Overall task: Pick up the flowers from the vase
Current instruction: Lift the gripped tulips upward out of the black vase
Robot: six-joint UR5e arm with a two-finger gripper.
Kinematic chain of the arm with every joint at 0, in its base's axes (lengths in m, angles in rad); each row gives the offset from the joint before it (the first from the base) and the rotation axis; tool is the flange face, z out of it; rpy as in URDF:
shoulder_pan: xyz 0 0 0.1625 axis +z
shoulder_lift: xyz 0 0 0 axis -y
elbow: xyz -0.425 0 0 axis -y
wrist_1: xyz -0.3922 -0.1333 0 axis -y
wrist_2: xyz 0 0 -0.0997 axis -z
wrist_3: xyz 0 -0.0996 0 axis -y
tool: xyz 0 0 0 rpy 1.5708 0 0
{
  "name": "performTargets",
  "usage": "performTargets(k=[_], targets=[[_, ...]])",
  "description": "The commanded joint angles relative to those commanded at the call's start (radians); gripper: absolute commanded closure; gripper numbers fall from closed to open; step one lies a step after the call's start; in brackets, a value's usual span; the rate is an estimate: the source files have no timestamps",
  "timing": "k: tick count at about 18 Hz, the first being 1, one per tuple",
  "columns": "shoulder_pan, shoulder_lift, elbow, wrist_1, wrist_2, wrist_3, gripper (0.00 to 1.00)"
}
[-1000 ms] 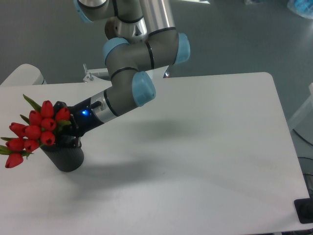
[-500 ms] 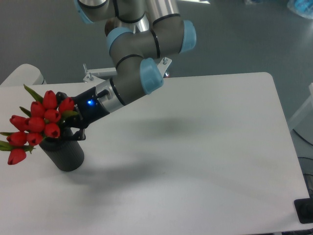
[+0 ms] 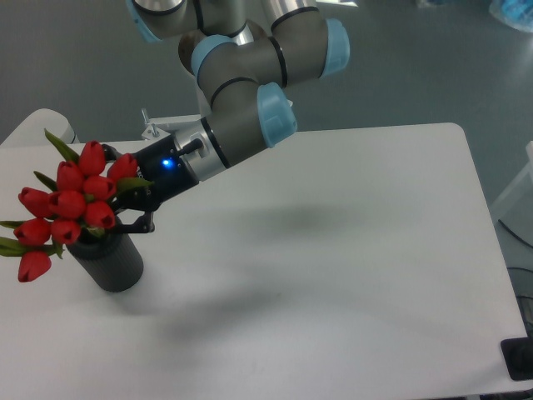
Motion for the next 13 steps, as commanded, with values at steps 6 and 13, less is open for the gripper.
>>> performTargets(k=[6, 13], targets=[[0.018, 0.012, 0.023, 0.000, -0.026, -0.058, 0.89], [0.041, 0.011, 0.081, 0.000, -0.055, -0.167, 0.89]])
